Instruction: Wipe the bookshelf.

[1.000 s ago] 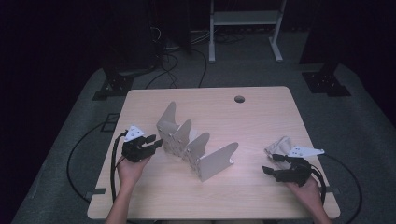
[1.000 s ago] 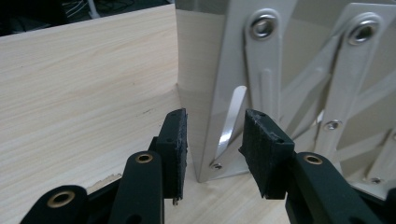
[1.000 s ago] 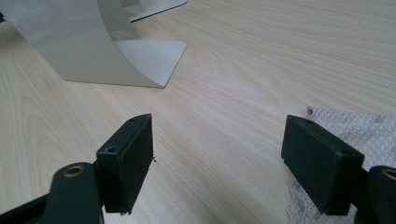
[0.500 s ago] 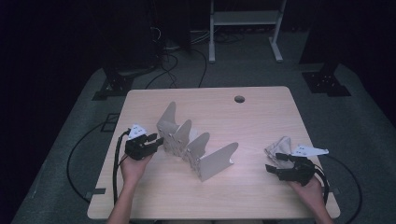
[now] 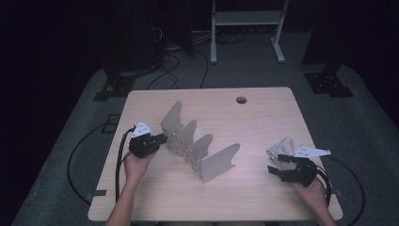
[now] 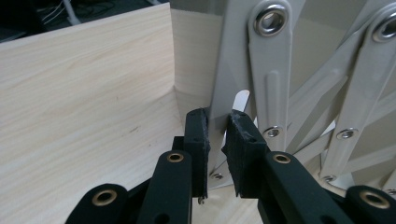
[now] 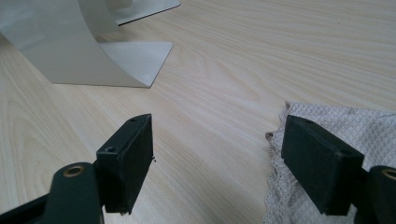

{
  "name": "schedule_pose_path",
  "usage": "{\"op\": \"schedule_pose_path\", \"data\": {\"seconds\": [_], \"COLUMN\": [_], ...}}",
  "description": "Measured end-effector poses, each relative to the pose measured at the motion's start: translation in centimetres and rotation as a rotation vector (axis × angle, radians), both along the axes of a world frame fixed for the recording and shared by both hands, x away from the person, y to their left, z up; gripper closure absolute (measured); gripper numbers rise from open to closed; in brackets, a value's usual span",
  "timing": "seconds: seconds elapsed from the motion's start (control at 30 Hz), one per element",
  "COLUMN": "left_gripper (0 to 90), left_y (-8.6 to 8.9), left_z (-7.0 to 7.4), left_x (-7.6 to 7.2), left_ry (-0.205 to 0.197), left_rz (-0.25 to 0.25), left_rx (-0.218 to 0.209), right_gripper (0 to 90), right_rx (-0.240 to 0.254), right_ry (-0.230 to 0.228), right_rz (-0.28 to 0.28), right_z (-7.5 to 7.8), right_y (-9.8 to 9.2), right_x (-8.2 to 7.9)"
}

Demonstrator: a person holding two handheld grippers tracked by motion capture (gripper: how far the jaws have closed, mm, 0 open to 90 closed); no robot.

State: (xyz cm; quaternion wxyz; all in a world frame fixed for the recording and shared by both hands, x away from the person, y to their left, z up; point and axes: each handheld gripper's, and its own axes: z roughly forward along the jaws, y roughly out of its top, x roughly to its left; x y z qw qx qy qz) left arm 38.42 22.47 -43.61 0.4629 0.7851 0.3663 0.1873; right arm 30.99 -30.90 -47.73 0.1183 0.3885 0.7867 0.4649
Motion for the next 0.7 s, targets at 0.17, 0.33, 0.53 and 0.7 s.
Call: {"op": "schedule_pose_path", "data": {"seconds": [0.17,0.33,0.53,0.7], "left_gripper": [78.8,78.9,79.0,79.0], "left_y": [-0.1,-0.5,-0.7,-0.6], "left_z": [-0.1,0.0,-0.1,-0.1], "left_x": [0.5,0.9,1.3,1.3], "left_ry": [-0.001,-0.011,-0.014,-0.01], "left_rz": [-0.028,-0.061,-0.1,-0.121], "left_rx": [-0.004,0.01,-0.007,-0.013], "right_gripper": [24.9,26.6,31.0,35.0], "right_rx": [-0.009,-0.097,-0.162,-0.231], "right_ry": [-0.002,0.004,0.042,0.053], "right_rz": [-0.012,-0.093,-0.202,-0.209], "right_z": [0.0,0.1,0.2,-0.2], "right_y": [-0.3,-1.1,-2.7,-2.7], "right_x": [0.1,0.6,2.8,4.3]}}
